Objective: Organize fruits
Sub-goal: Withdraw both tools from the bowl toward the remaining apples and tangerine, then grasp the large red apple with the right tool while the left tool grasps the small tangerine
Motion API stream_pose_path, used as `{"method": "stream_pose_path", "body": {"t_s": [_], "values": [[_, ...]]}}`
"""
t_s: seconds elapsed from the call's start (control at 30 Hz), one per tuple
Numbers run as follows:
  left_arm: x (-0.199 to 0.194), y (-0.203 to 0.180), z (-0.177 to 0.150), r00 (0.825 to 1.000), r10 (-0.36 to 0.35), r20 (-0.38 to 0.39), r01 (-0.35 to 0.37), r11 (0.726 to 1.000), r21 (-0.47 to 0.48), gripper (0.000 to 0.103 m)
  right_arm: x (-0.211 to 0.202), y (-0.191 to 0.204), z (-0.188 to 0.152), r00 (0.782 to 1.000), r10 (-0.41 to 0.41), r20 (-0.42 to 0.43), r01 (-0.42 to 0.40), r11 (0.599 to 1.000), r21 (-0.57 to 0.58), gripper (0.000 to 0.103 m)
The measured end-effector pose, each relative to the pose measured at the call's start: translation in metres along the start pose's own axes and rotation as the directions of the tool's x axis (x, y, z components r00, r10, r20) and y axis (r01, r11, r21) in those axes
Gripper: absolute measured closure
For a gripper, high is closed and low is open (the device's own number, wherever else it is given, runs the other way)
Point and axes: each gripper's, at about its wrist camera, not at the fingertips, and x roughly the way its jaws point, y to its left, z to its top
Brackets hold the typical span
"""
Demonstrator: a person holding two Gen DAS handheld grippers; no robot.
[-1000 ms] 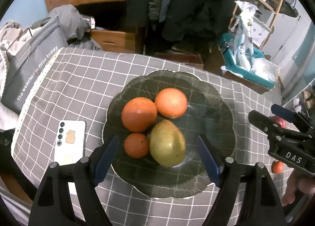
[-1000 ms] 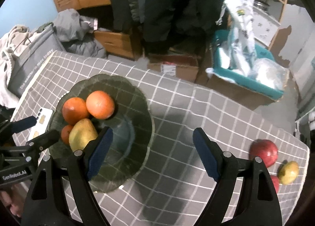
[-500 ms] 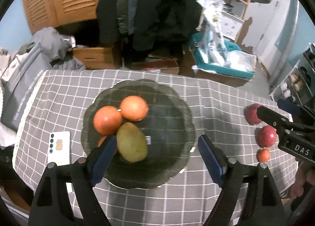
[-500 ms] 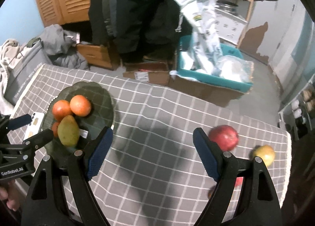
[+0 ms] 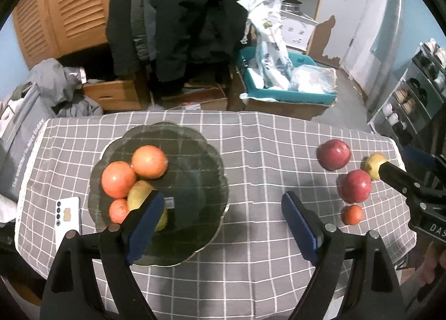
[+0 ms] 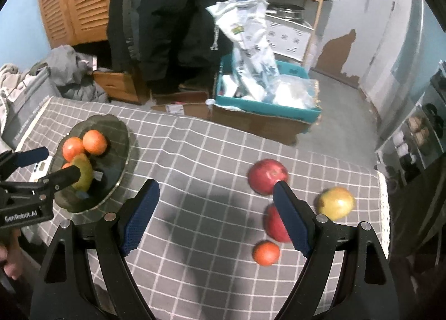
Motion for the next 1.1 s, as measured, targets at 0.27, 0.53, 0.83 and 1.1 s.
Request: {"method": "stream_pose_path", "body": {"t_s": [0.27,0.53,0.83,1.1], "values": [[0.006,-0.037,0.002,1.000,-0.019,-0.014,0.020,0.998,0.063,0.016,-0.003,-0.035,-0.017,0.999,-0.026,-0.019,0.027,0.998,0.048,0.019],[0.017,-0.069,0.002,0.999,-0.002,-0.032,0.006,0.991,0.135,0.016,0.001,-0.068,-0.036,0.998,-0.050,-0.046,0.054,0.994,0.097,0.019],[0.042,-0.096,0.001,0.997,-0.002,-0.078,0.016,0.984,0.177,0.016,0.030,-0.101,-0.055,0.991,-0.051,-0.122,0.070,0.985,0.157,0.019],[0.076,-0.108,-0.001,0.992,0.018,-0.125,0.005,0.984,0.181,0.016,0.073,-0.111,-0.064,0.979,-0.032,-0.203,0.066,0.984,0.166,0.019]]}}
